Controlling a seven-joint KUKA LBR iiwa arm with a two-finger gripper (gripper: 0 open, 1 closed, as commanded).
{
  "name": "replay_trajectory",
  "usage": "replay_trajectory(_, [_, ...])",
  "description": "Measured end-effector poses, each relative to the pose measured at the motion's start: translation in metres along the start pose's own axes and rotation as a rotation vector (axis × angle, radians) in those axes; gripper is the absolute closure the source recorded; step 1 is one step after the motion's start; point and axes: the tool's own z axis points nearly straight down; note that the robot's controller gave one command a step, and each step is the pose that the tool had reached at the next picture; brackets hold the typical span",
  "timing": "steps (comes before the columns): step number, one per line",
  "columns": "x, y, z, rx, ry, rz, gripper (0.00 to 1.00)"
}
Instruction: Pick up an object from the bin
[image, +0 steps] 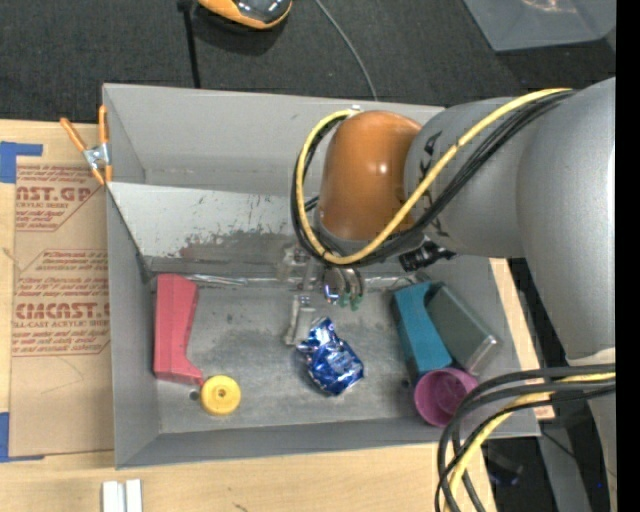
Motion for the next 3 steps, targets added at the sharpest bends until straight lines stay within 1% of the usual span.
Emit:
replay_trajectory(1, [0.018, -0.027, 0.009, 0.004, -0.002, 0.117, 0.00])
replay_trajectory(2, [0.018, -0.037, 0.045, -0.001, -0.005, 0.175, 0.00])
replay_trajectory(3, [0.027, -0.066, 0.048, 0.003, 0.004, 0.201, 0.00])
